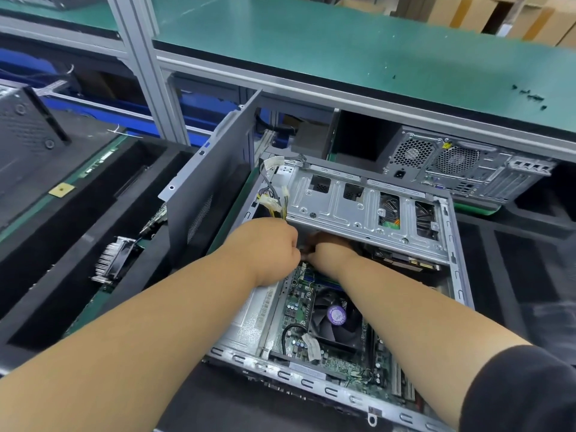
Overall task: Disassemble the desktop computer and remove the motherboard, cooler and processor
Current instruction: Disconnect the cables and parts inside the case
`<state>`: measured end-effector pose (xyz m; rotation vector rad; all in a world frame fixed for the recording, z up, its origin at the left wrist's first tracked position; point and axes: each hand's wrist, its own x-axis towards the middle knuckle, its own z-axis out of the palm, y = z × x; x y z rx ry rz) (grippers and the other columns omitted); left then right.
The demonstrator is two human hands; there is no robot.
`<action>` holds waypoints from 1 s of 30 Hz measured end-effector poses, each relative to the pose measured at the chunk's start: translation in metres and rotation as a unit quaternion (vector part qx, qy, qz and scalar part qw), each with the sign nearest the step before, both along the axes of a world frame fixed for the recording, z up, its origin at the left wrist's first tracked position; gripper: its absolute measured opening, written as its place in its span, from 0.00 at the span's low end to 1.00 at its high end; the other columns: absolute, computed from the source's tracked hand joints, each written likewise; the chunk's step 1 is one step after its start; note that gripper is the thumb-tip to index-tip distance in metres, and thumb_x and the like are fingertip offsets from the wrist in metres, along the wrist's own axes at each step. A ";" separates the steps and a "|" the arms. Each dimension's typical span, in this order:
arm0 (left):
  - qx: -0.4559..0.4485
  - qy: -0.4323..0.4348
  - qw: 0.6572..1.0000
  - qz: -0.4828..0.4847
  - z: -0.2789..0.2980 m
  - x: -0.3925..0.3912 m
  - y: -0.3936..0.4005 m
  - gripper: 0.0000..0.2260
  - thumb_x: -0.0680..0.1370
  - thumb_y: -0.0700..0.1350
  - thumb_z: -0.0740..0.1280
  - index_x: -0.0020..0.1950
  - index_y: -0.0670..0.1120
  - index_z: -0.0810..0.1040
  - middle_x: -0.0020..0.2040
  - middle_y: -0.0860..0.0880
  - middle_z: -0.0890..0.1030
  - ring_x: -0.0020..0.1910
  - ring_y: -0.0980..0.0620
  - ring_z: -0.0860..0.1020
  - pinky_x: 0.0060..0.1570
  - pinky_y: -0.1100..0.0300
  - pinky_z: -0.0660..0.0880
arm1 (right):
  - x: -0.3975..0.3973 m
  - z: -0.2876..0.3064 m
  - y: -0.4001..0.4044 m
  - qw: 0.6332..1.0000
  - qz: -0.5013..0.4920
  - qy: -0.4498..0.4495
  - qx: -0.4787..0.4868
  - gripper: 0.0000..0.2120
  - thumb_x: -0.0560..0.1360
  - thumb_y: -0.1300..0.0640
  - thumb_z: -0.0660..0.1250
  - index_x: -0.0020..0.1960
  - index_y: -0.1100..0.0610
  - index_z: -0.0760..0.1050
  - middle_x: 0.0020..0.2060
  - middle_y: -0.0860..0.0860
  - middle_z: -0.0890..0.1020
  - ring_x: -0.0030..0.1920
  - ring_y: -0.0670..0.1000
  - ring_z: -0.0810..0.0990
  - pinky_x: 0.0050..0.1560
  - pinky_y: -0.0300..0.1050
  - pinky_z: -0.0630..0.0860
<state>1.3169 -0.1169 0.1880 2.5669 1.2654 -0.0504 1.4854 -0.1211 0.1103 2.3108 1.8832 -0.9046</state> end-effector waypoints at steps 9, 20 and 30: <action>-0.005 0.001 1.000 0.001 0.000 -0.001 0.000 0.12 0.76 0.50 0.57 0.46 0.51 0.79 0.47 0.51 0.78 0.44 0.48 0.76 0.44 0.53 0.77 | -0.001 -0.007 0.007 0.999 -0.034 0.026 0.008 0.08 0.77 0.55 0.68 0.55 0.55 0.80 0.53 0.54 0.81 0.48 0.53 0.78 0.49 0.41 0.73; -0.001 -0.017 1.000 0.007 0.000 0.000 -0.001 0.10 0.76 0.49 0.57 0.45 0.52 0.78 0.46 0.52 0.78 0.43 0.50 0.76 0.41 0.56 0.75 | -0.001 0.001 0.010 0.999 -0.021 -0.012 -0.033 0.16 0.82 0.52 0.60 0.66 0.58 0.75 0.62 0.55 0.78 0.59 0.55 0.78 0.59 0.45 0.75; -0.001 -0.021 1.000 0.012 0.000 0.000 0.000 0.10 0.75 0.50 0.58 0.45 0.52 0.79 0.46 0.53 0.78 0.44 0.50 0.76 0.44 0.54 0.77 | -0.021 0.017 -0.012 0.995 0.045 -0.085 0.017 0.09 0.80 0.57 0.63 0.56 0.61 0.75 0.48 0.55 0.79 0.50 0.57 0.78 0.46 0.45 0.72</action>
